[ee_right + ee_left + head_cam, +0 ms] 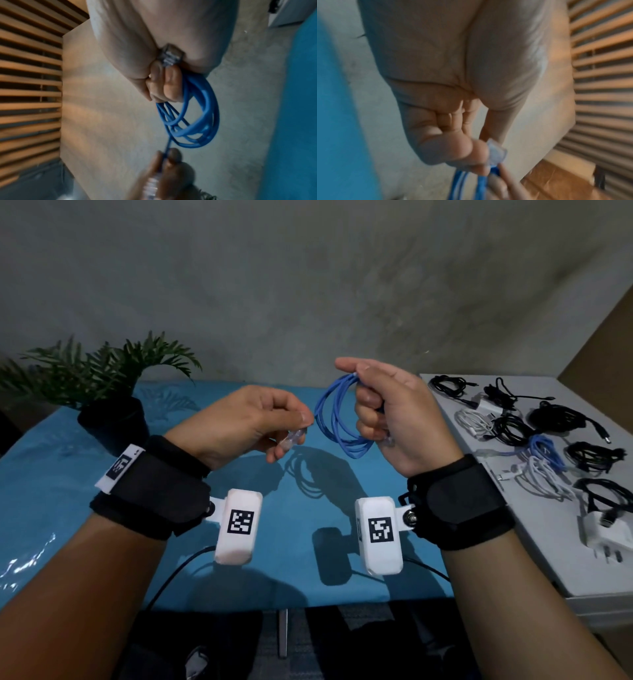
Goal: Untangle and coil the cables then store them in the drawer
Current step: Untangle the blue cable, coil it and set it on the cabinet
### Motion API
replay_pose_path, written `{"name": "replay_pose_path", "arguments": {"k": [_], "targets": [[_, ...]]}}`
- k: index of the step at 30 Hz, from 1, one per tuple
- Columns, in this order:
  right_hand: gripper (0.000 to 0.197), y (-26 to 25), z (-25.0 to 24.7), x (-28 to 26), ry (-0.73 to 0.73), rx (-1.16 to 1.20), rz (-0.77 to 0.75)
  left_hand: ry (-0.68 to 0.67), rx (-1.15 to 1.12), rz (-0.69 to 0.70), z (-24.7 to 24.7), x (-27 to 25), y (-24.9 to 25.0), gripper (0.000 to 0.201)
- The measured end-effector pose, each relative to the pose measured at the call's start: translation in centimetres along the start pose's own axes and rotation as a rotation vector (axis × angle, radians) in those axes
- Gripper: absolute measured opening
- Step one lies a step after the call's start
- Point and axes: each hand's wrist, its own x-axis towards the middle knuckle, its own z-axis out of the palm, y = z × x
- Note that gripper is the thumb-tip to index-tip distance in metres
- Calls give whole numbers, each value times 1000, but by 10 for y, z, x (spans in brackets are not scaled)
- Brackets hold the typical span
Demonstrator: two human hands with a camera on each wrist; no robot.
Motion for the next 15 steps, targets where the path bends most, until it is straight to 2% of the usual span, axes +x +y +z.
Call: {"name": "replay_pose_path", "arguments": {"k": [4, 7, 11, 15], "targets": [[21, -1, 0, -2, 59, -192, -145, -64, -201, -23, -2, -5, 11, 13], [21, -1, 0, -2, 80, -279, -223, -67, -246, -29, 1, -5, 13, 14], [25, -1, 0, -2, 4, -1, -77, 57, -163, 17, 15, 2, 5, 17], [28, -7, 2, -4, -109, 201, 53, 295, 112, 181, 24, 9, -4, 14]]}}
